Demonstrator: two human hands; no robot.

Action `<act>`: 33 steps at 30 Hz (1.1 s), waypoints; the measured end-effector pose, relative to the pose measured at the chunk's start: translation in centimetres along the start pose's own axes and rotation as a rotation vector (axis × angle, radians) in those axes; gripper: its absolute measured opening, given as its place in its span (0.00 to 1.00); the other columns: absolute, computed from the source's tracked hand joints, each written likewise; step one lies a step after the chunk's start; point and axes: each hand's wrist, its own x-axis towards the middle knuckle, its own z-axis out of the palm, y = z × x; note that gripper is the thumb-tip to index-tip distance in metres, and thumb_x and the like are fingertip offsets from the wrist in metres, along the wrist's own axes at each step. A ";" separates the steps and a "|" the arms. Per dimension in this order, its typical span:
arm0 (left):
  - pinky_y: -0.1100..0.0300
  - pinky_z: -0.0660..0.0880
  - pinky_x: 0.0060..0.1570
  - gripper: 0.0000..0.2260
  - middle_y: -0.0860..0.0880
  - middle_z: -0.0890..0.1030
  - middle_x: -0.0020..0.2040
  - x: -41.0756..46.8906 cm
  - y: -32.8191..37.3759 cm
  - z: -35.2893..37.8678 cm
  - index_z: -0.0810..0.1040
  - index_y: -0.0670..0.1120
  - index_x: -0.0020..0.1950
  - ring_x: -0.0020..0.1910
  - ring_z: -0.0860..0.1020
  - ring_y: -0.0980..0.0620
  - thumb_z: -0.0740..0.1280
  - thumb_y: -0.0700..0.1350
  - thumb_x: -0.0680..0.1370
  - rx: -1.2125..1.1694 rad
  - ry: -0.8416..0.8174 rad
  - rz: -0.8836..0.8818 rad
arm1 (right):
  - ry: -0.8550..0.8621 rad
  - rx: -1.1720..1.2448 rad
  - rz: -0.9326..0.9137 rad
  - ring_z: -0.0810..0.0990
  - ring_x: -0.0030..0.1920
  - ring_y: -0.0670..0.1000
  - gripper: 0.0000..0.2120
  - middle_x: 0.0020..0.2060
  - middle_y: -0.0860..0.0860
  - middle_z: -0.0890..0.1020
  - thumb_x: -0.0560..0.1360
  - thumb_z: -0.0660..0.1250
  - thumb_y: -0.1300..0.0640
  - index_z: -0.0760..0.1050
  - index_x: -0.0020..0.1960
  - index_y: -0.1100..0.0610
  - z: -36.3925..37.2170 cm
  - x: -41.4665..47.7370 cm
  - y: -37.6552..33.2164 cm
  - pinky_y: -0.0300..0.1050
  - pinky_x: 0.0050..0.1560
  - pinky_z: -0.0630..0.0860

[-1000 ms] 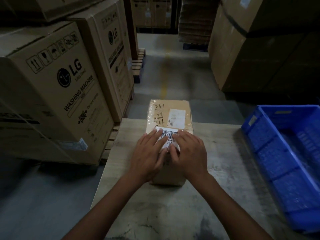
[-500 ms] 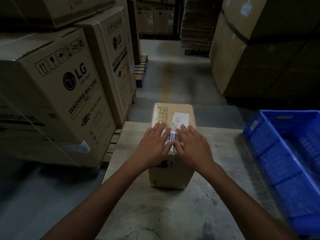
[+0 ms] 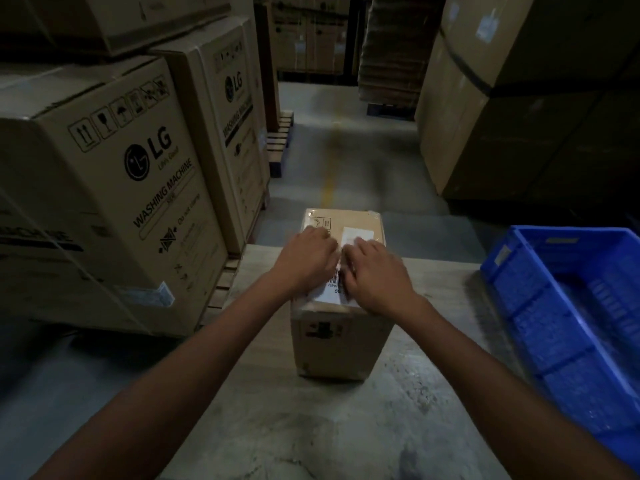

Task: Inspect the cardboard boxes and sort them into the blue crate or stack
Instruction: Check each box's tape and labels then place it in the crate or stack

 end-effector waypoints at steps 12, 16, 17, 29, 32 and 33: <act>0.45 0.69 0.69 0.22 0.46 0.74 0.67 1.5 -1.5 2.6 0.72 0.47 0.69 0.68 0.72 0.43 0.52 0.57 0.82 -0.584 0.162 -0.372 | 0.194 0.534 0.381 0.64 0.76 0.58 0.29 0.78 0.54 0.64 0.82 0.58 0.40 0.60 0.79 0.51 2.2 3.1 2.6 0.58 0.71 0.67; 0.47 0.81 0.48 0.29 0.41 0.85 0.53 -2.1 -0.1 1.0 0.80 0.47 0.59 0.49 0.85 0.43 0.45 0.63 0.84 -1.608 -0.106 -0.764 | -0.047 1.276 0.662 0.83 0.57 0.58 0.29 0.60 0.56 0.83 0.79 0.51 0.30 0.77 0.62 0.49 2.8 1.2 3.5 0.59 0.62 0.78; 0.49 0.81 0.46 0.30 0.41 0.86 0.52 -2.8 0.0 0.9 0.80 0.47 0.60 0.49 0.85 0.42 0.44 0.63 0.84 -1.674 -0.149 -0.777 | -0.059 1.381 0.635 0.85 0.55 0.57 0.26 0.56 0.54 0.85 0.81 0.49 0.32 0.79 0.57 0.47 2.5 0.4 3.5 0.58 0.61 0.79; 0.43 0.75 0.62 0.27 0.34 0.83 0.54 -5.0 -1.3 4.8 0.79 0.40 0.52 0.54 0.81 0.37 0.58 0.63 0.81 -1.850 0.108 -0.941 | 0.166 1.550 0.681 0.83 0.53 0.61 0.30 0.48 0.57 0.85 0.77 0.53 0.30 0.79 0.48 0.54 5.3 -4.2 4.0 0.57 0.51 0.80; 0.56 0.74 0.38 0.21 0.45 0.81 0.30 -6.6 0.5 6.4 0.75 0.43 0.40 0.32 0.79 0.47 0.54 0.54 0.84 -1.763 -0.022 -1.024 | 0.056 1.452 0.676 0.84 0.52 0.63 0.30 0.48 0.59 0.86 0.81 0.52 0.33 0.82 0.49 0.54 9.0 -6.4 4.0 0.66 0.59 0.78; 0.57 0.75 0.35 0.20 0.45 0.81 0.30 -7.3 1.1 7.1 0.76 0.43 0.41 0.30 0.79 0.47 0.55 0.52 0.84 -1.745 -0.065 -1.029 | 0.024 1.428 0.671 0.85 0.52 0.61 0.29 0.48 0.58 0.86 0.83 0.51 0.35 0.83 0.51 0.53 9.8 -7.0 3.9 0.66 0.59 0.78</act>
